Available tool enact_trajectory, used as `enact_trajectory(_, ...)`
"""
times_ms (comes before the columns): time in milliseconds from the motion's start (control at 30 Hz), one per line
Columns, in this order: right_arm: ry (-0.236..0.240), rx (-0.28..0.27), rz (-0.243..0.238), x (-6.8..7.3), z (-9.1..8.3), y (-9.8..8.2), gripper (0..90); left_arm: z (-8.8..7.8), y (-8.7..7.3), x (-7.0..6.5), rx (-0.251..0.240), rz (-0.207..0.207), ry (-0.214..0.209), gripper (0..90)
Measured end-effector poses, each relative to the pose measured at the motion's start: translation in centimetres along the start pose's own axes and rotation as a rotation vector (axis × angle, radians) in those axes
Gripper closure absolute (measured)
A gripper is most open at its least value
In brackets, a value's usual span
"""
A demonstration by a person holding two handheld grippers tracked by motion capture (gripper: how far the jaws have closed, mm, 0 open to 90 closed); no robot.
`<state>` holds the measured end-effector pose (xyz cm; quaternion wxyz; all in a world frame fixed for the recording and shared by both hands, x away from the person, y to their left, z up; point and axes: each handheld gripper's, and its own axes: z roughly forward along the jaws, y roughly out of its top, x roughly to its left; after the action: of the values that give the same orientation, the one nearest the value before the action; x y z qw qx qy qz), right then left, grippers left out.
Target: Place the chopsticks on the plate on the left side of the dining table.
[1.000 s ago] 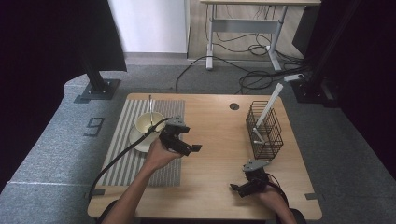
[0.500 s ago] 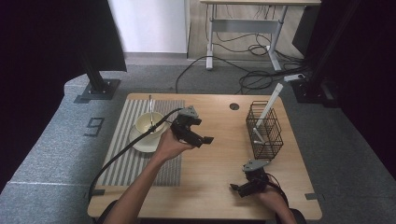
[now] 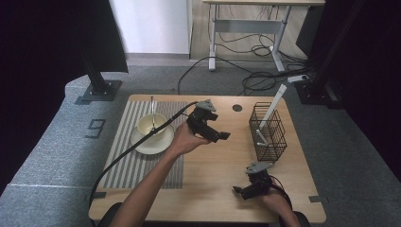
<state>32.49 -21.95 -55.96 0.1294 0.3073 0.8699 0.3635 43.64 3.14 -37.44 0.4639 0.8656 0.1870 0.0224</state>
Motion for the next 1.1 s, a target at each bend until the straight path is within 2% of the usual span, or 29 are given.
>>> enact_trajectory(267, 0.002, 0.001, -0.001, 0.0, 0.0, 0.0, 0.0, 2.0, 2.7, -0.8, 0.007, 0.037, -0.020, 5.5)
enact_trajectory(500, 0.001, 0.003, -0.002, 0.0, 0.0, 0.0, 0.0, 3.5, 4.1, -1.4, 0.010, 0.057, -0.043, 6.5)
enact_trajectory(800, 0.002, 0.003, 0.000, 0.0, 0.0, 0.0, 0.0, 5.4, 5.4, -2.5, 0.016, 0.088, -0.079, 8.4)
enact_trajectory(867, 0.002, 0.003, 0.000, 0.0, 0.0, 0.0, 0.0, 6.0, 5.7, -2.6, 0.004, 0.078, -0.102, 10.3)
enact_trajectory(933, 0.002, 0.003, 0.000, 0.0, 0.0, 0.0, 0.0, 6.2, 5.7, -2.7, 0.004, 0.076, -0.109, 10.9)
enact_trajectory(1033, 0.003, 0.003, 0.001, 0.0, 0.0, 0.0, 0.0, 7.1, 6.1, -3.0, 0.026, 0.105, -0.097, 14.0)
enact_trajectory(1100, 0.003, 0.002, -0.002, 0.0, 0.0, 0.0, 0.0, 7.8, 6.1, -3.2, 0.029, 0.104, -0.109, 14.6)
